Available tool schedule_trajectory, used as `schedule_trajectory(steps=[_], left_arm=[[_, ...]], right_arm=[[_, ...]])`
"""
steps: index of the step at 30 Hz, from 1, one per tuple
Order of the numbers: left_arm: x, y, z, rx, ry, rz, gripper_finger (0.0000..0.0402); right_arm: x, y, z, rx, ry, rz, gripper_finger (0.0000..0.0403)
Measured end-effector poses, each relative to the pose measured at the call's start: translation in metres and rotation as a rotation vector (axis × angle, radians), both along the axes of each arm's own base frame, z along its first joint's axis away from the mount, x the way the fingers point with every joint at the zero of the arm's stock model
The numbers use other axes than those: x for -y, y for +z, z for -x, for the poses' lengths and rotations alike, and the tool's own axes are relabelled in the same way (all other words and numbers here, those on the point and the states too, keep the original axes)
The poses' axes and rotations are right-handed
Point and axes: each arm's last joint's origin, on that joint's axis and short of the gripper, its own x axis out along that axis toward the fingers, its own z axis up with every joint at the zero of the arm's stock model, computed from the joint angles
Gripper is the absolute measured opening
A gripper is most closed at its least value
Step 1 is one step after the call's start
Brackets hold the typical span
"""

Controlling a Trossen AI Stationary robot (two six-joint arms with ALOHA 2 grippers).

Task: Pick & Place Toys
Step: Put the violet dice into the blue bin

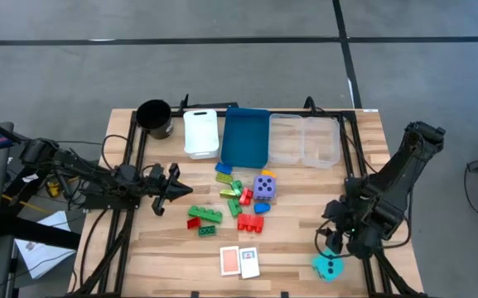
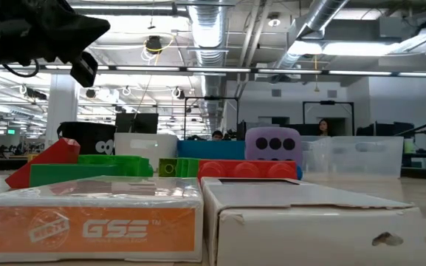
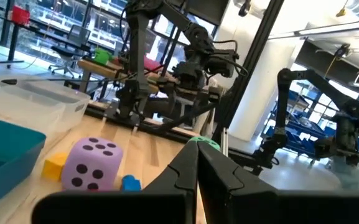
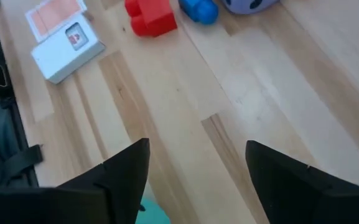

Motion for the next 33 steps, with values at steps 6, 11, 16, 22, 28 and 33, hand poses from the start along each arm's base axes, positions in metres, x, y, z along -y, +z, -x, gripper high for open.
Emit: schedule_trajectory(steps=[6, 11, 16, 22, 28, 33], left_arm=[[0.001, -0.002, -0.004, 0.01, 0.003, 0.003, 0.0], [0.004, -0.002, -0.017, -0.034, 0.0, -0.003, 0.0], [0.011, 0.002, -0.039, -0.08, -0.013, -0.021, 0.0], [0.015, 0.001, -0.059, -0.12, -0.007, -0.052, 0.0], [0.014, 0.01, -0.059, -0.07, 0.081, -0.19, 0.0], [0.009, 0.029, -0.048, 0.027, 0.185, -0.295, 0.0]], right_arm=[[0.0, 0.009, -0.002, 0.079, 0.037, 0.096, 0.0243], [0.005, 0.01, -0.004, 0.178, 0.044, 0.244, 0.0227], [0.009, 0.01, -0.011, 0.233, 0.013, 0.345, 0.0213], [0.021, 0.0, -0.032, 0.236, -0.111, 0.488, 0.0207], [0.04, -0.022, -0.064, 0.124, -0.228, 0.641, 0.0212], [0.049, -0.045, -0.085, 0.011, -0.266, 0.71, 0.0245]])
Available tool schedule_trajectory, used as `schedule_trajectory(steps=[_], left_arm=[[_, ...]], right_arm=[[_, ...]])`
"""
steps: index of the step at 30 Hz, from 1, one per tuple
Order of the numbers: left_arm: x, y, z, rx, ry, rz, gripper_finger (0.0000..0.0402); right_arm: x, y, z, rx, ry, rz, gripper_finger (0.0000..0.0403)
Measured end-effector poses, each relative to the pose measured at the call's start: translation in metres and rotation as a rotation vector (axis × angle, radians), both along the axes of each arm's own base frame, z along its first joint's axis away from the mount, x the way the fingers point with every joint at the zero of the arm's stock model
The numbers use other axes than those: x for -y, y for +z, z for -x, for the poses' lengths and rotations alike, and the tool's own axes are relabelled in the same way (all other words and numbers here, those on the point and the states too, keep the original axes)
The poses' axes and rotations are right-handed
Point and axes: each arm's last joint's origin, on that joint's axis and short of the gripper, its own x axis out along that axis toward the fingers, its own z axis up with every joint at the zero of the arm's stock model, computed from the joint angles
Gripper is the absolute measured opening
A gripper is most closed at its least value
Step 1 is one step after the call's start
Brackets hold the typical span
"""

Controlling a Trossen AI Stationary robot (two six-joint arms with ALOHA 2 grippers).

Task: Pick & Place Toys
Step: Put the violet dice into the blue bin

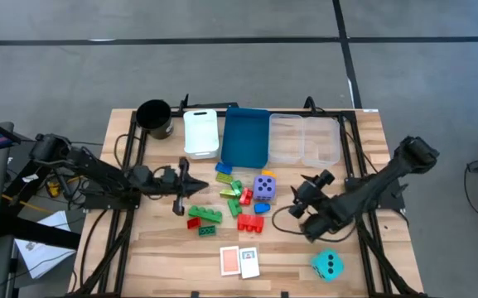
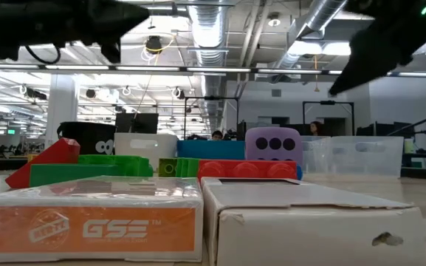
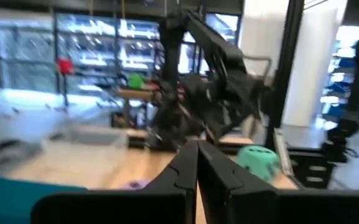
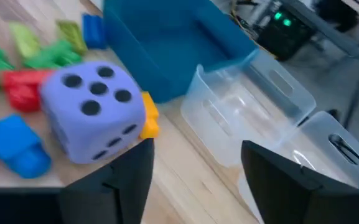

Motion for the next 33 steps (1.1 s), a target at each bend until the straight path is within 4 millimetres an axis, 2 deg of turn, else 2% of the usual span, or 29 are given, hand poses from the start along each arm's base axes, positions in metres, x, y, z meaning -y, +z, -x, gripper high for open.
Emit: schedule_trajectory(steps=[4, 8, 12, 15, 18, 22, 27, 31, 33], left_arm=[[-0.005, 0.015, 0.01, 0.075, 0.108, -0.064, 0.0], [-0.012, 0.026, 0.02, 0.107, 0.267, -0.097, 0.0], [-0.024, 0.028, 0.023, 0.087, 0.348, -0.108, 0.0], [-0.03, 0.023, 0.022, 0.034, 0.374, -0.118, 0.0], [-0.034, 0.019, 0.02, 0.0, 0.359, -0.117, 0.0], [-0.037, 0.018, 0.018, 0.013, 0.274, -0.075, 0.0], [-0.036, 0.018, 0.017, 0.033, 0.141, -0.015, 0.0], [-0.033, 0.018, 0.017, 0.031, 0.045, 0.02, 0.0], [-0.033, 0.017, 0.016, 0.022, 0.018, 0.031, 0.0]], right_arm=[[0.009, -0.006, -0.008, 0.016, -0.092, -0.086, 0.0283], [0.019, -0.001, -0.016, 0.091, -0.15, -0.158, 0.032], [0.029, 0.008, -0.021, 0.108, -0.137, -0.145, 0.0354], [0.035, 0.014, -0.019, 0.04, -0.09, -0.132, 0.0373], [0.039, 0.024, -0.014, -0.032, -0.019, -0.201, 0.0382], [0.042, 0.044, -0.003, -0.058, 0.12, -0.34, 0.0386], [0.046, 0.079, 0.025, 0.067, 0.247, -0.405, 0.0386], [0.054, 0.104, 0.056, 0.209, 0.276, -0.373, 0.0386], [0.056, 0.107, 0.07, 0.3, 0.27, -0.319, 0.0386]])
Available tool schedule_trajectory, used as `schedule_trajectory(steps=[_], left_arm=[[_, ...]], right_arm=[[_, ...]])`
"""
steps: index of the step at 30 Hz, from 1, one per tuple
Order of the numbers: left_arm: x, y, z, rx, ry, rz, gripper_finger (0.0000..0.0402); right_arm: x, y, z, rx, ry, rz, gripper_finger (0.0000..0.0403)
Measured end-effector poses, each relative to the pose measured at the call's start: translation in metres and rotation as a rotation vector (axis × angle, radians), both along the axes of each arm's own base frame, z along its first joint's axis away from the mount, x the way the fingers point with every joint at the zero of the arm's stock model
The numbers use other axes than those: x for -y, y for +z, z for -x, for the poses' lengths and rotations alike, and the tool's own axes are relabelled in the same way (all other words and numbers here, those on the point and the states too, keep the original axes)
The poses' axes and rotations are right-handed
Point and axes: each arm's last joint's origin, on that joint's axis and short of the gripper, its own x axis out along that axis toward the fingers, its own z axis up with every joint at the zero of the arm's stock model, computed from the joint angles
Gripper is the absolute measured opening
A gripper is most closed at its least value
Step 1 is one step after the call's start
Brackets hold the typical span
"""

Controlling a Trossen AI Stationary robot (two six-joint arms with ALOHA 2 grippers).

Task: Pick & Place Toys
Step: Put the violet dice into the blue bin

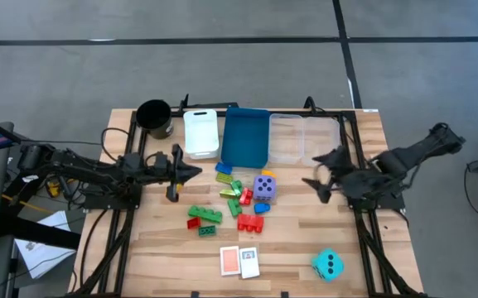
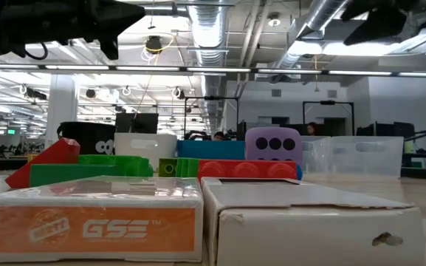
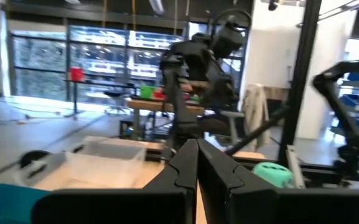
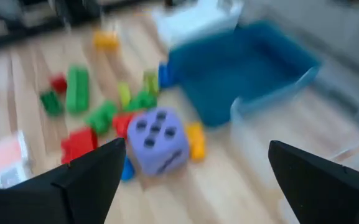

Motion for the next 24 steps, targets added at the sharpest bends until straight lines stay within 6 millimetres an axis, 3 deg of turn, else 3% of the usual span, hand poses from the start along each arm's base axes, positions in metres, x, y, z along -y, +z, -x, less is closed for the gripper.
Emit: schedule_trajectory(steps=[3, 7, 12, 18, 24], left_arm=[[0.0, 0.0, 0.0, -0.003, -0.01, 0.006, 0.0], [0.0, -0.002, 0.0, -0.016, -0.009, 0.005, 0.0], [-0.003, -0.001, 0.0, -0.01, 0.011, 0.005, 0.0], [-0.006, -0.002, 0.0, -0.015, 0.017, 0.057, 0.0], [-0.006, -0.002, 0.0, -0.012, 0.012, 0.081, 0.0]], right_arm=[[-0.003, -0.016, 0.011, 0.154, 0.005, 0.018, 0.0386], [-0.012, -0.066, 0.014, 0.289, 0.078, 0.017, 0.0386], [-0.006, -0.121, 0.013, 0.37, 0.058, -0.005, 0.0386], [0.001, -0.152, 0.015, 0.437, 0.116, -0.057, 0.0386], [0.01, -0.163, 0.013, 0.413, 0.013, 0.0, 0.0386]])
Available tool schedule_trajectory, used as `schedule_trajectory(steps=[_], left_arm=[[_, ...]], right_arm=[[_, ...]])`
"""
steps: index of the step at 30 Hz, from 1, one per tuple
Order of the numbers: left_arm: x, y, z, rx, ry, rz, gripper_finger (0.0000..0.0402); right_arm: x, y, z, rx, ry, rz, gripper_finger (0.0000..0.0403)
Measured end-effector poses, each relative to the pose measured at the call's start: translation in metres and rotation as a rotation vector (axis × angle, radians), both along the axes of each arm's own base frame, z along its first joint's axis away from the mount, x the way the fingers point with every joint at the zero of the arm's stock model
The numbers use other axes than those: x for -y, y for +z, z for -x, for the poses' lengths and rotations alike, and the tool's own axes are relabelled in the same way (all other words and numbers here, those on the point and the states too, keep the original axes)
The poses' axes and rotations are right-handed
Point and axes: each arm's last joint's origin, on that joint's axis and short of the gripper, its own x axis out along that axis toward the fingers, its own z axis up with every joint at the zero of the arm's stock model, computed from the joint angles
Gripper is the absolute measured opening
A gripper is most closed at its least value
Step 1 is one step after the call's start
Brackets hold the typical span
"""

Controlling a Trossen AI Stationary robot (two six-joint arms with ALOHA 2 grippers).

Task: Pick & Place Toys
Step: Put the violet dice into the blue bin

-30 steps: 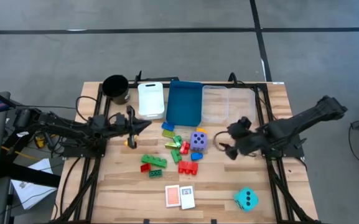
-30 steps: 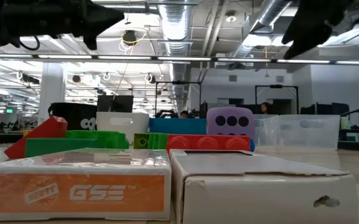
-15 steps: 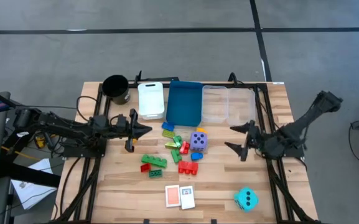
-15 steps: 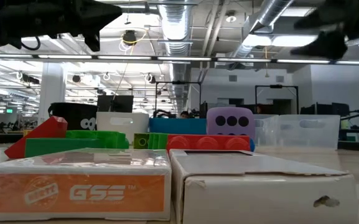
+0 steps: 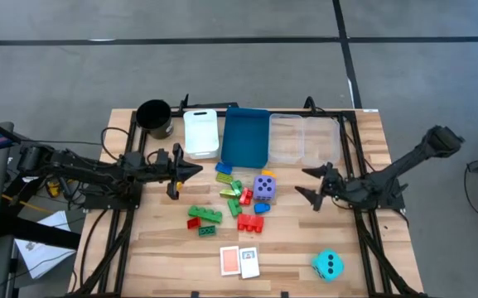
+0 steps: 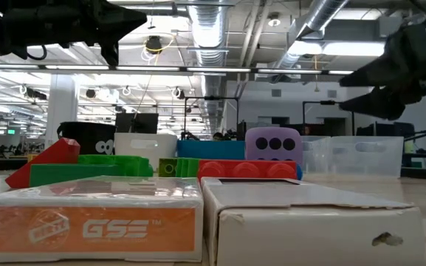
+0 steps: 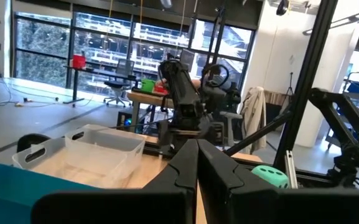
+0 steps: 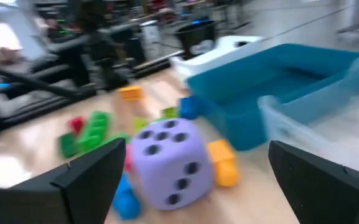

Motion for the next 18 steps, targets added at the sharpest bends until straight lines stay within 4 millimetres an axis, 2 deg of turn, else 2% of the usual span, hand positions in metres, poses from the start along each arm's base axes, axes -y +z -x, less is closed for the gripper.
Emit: schedule_trajectory(steps=[6, 11, 18], left_arm=[[0.0, 0.0, 0.0, 0.004, -0.011, 0.052, 0.0], [0.002, 0.0, 0.0, 0.005, -0.029, 0.077, 0.0], [0.01, -0.001, 0.0, -0.003, -0.071, 0.077, 0.0]], right_arm=[[0.004, -0.002, -0.003, 0.009, -0.058, -0.037, 0.0386], [0.0, -0.008, -0.005, -0.043, 0.02, -0.02, 0.0386], [0.003, -0.011, -0.008, -0.067, -0.004, 0.004, 0.0386]])
